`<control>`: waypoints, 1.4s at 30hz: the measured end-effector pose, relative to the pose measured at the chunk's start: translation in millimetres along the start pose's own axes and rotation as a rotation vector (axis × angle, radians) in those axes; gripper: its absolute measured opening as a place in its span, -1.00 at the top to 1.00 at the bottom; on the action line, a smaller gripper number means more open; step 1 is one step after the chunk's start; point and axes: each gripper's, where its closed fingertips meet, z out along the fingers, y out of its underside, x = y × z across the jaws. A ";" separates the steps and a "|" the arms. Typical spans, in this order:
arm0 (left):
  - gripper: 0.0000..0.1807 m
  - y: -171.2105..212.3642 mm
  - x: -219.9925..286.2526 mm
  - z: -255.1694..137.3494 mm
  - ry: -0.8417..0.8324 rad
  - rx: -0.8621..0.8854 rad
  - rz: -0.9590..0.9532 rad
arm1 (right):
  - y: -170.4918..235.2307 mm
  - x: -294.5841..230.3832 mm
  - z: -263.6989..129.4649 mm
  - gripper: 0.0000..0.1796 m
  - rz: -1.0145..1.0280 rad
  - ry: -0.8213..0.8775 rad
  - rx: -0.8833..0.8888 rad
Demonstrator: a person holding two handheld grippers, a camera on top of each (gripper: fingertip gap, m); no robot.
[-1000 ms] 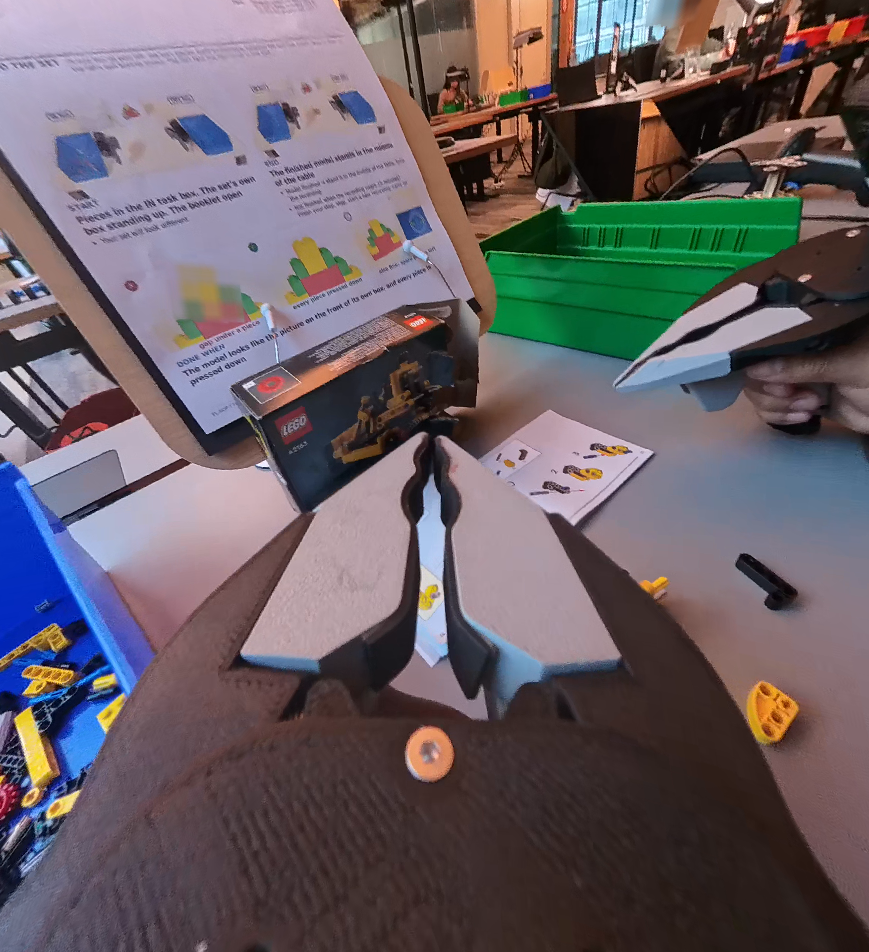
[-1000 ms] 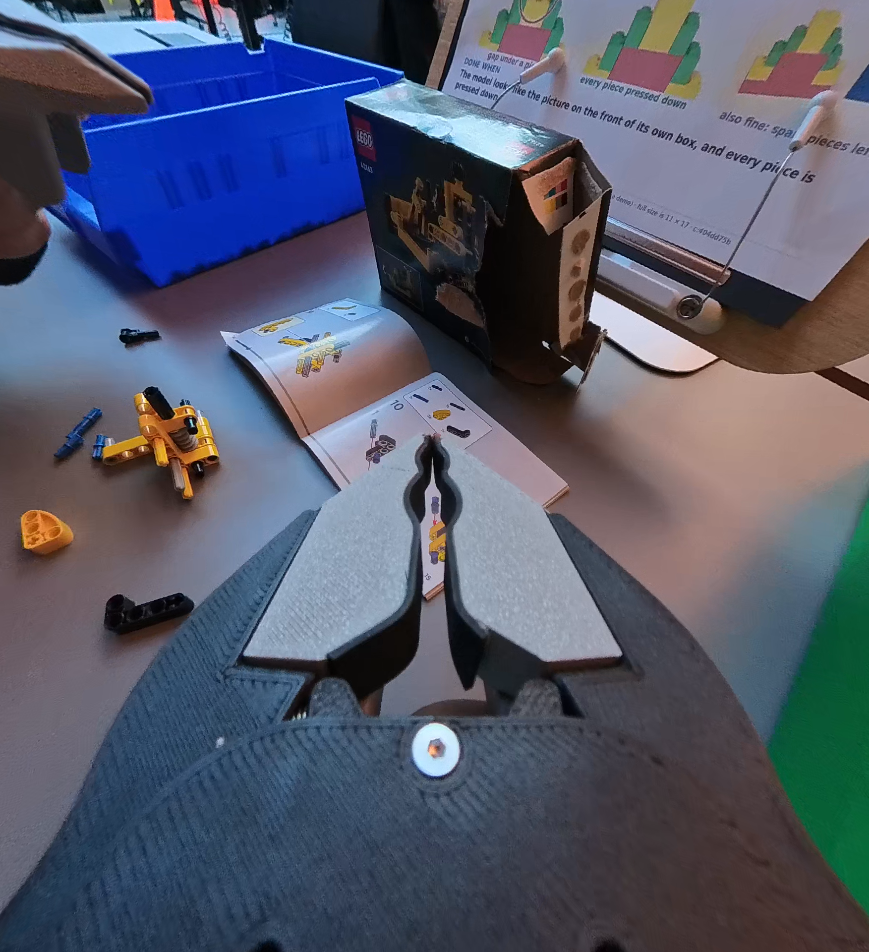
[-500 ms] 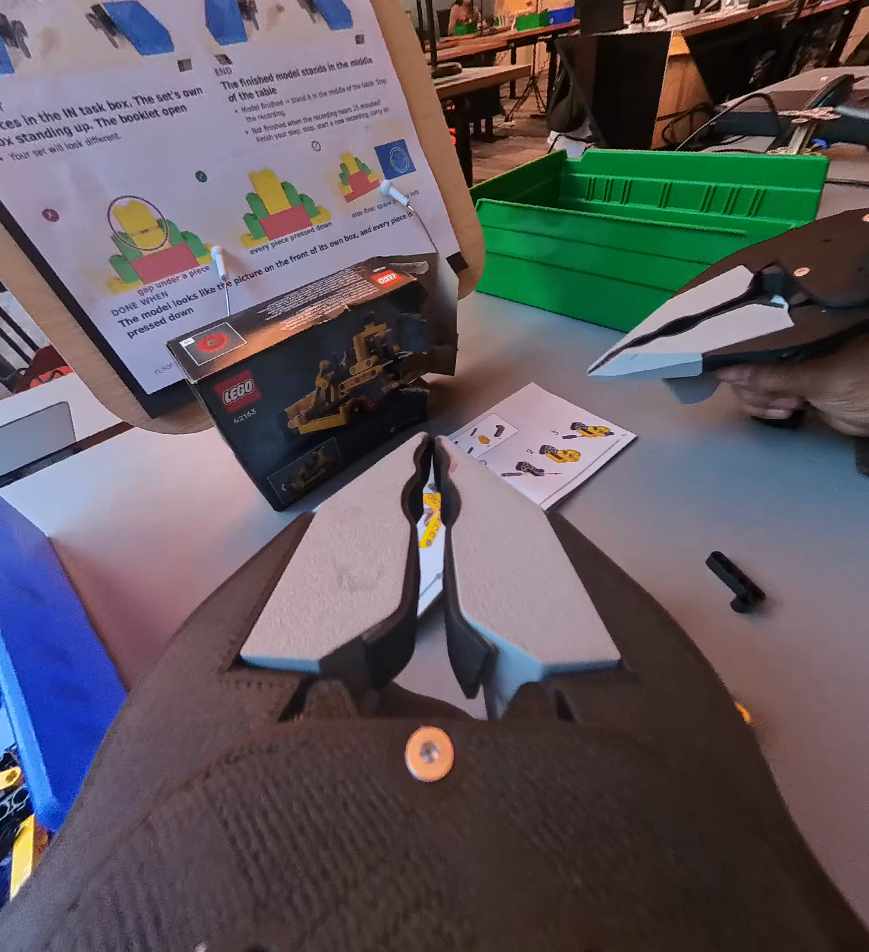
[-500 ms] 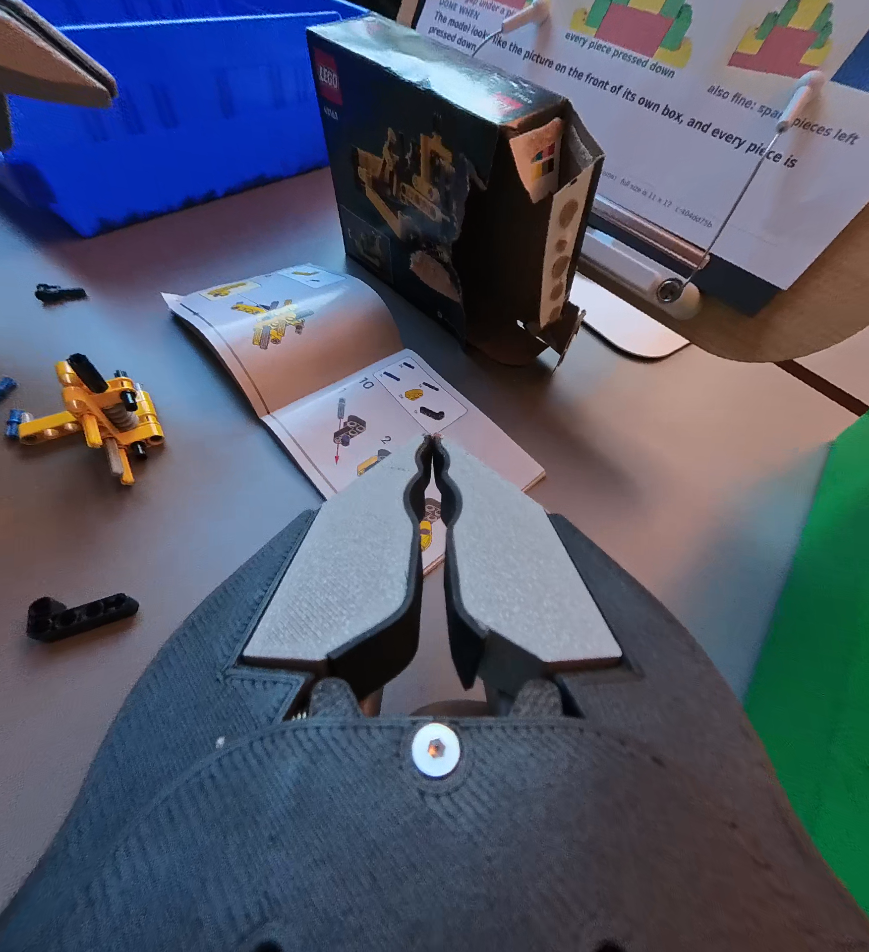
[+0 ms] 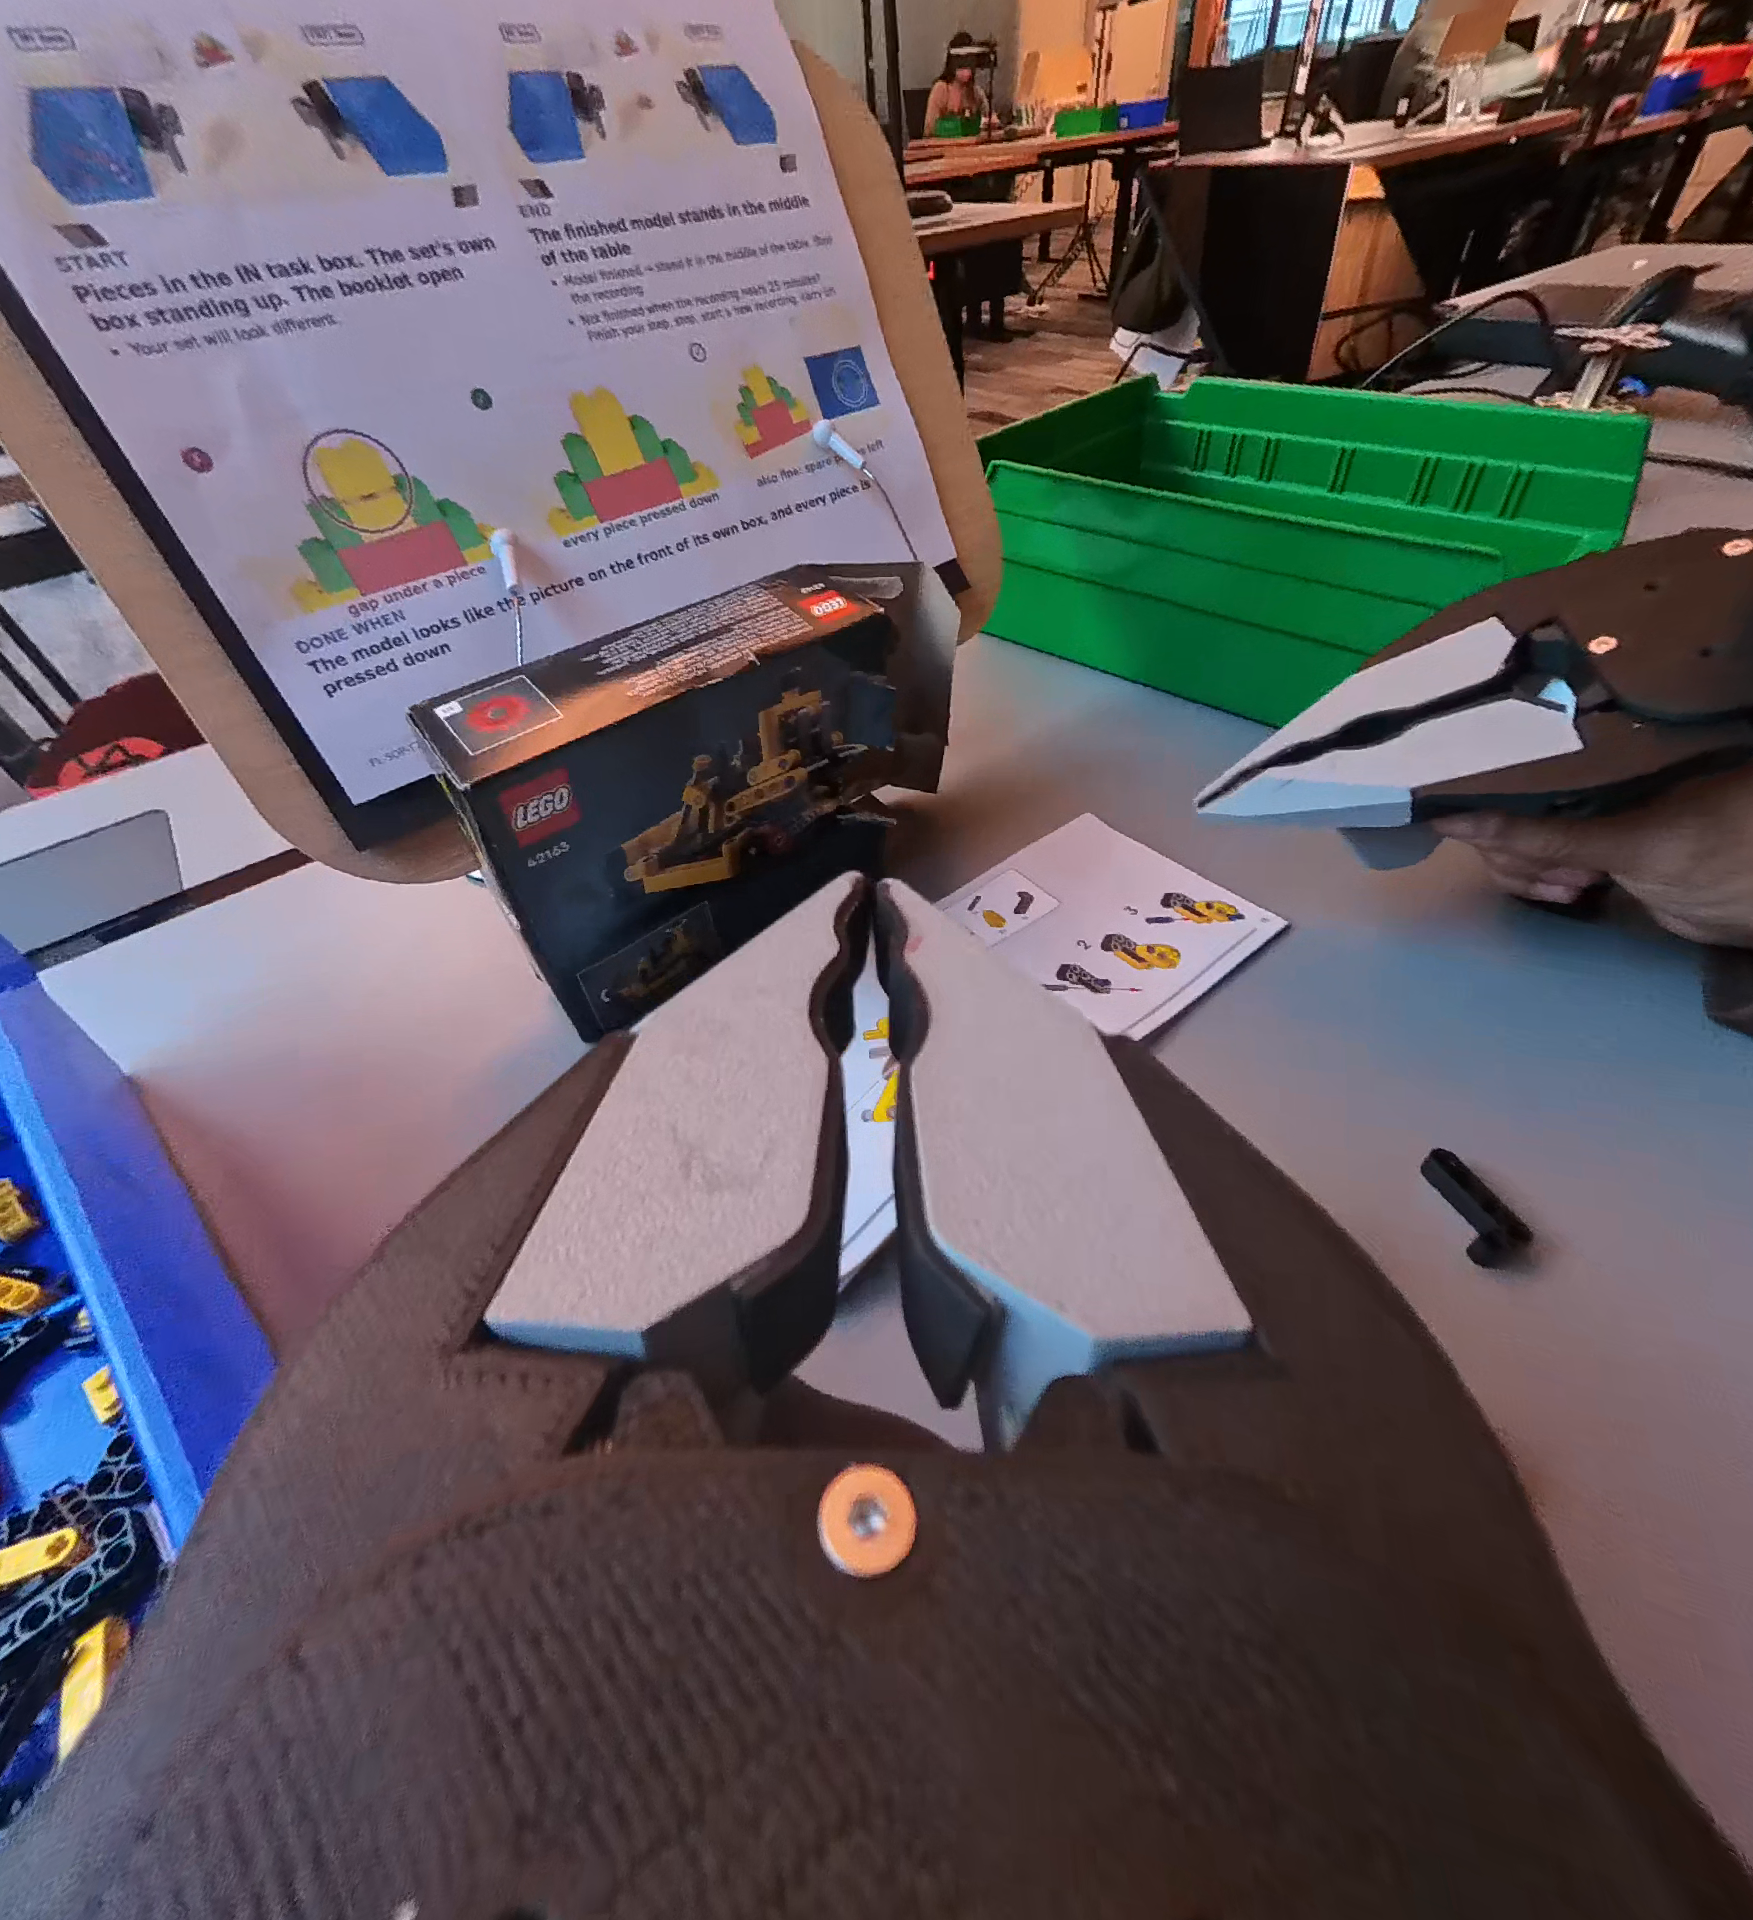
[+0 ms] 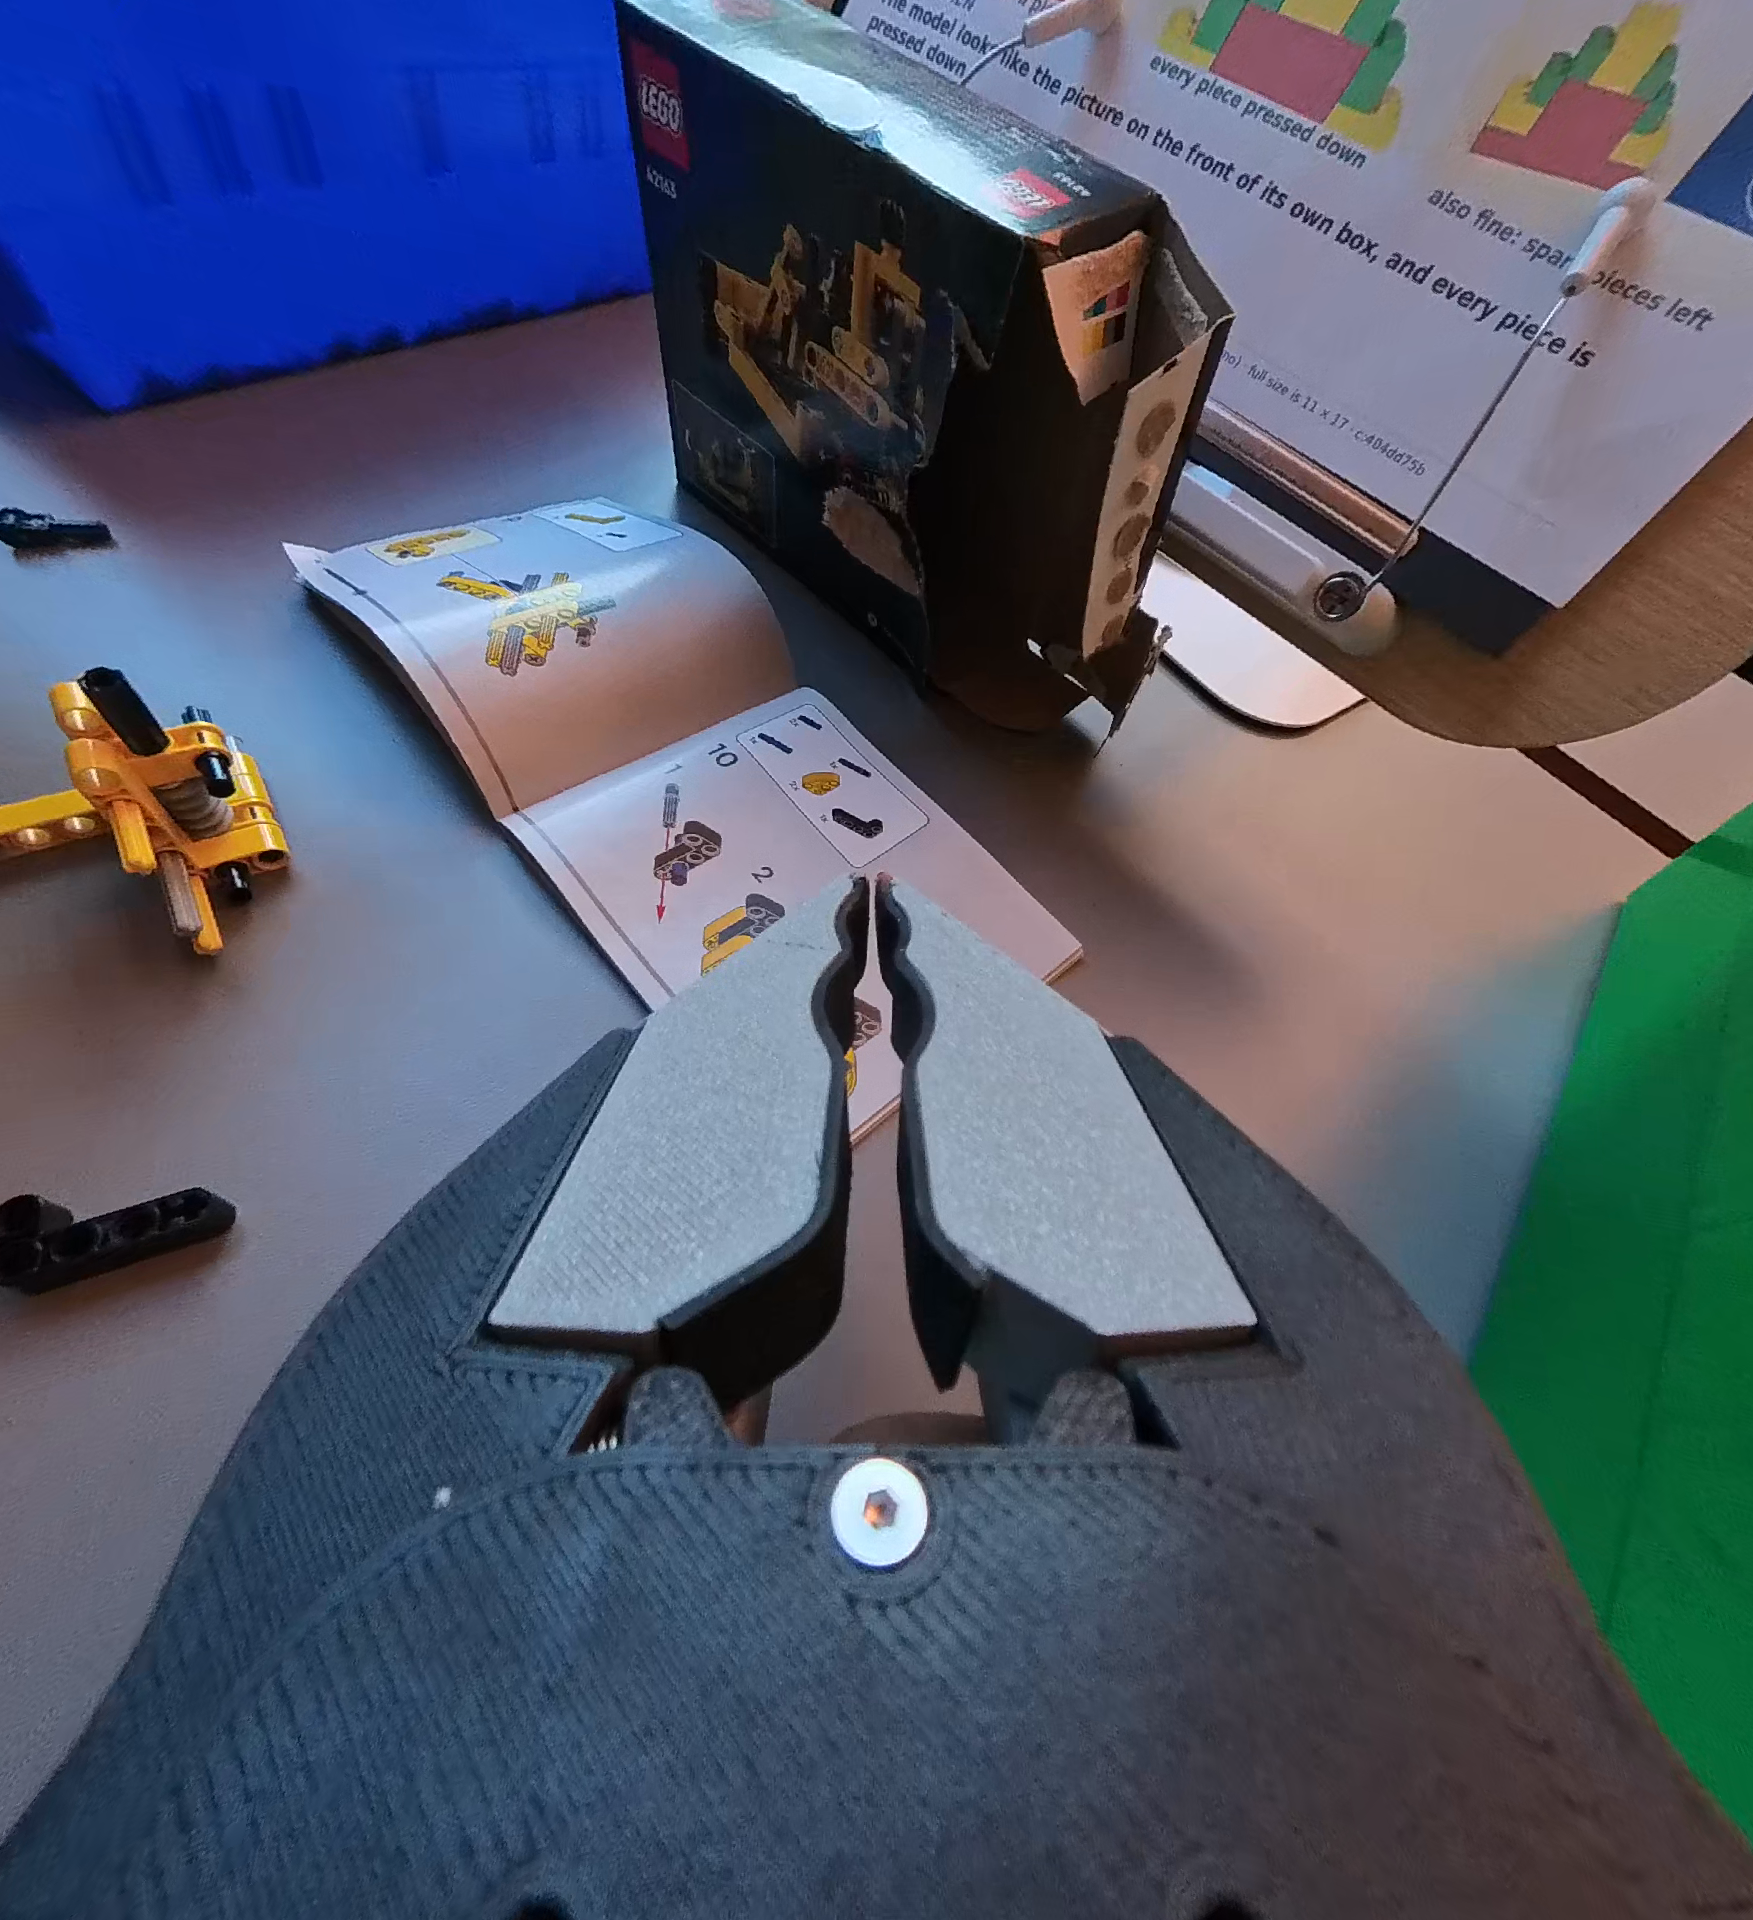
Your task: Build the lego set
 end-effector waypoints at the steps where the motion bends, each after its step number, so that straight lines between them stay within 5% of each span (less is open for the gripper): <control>1: 1.00 1.7 -0.2 0.9 -0.003 -0.007 0.011 | 0.4 -0.3 0.1 1.00 -0.002 -0.001 -0.003; 42: 1.00 9.9 11.7 7.2 -0.017 -0.033 0.059 | -2.0 10.5 -3.8 0.94 0.148 -0.037 0.038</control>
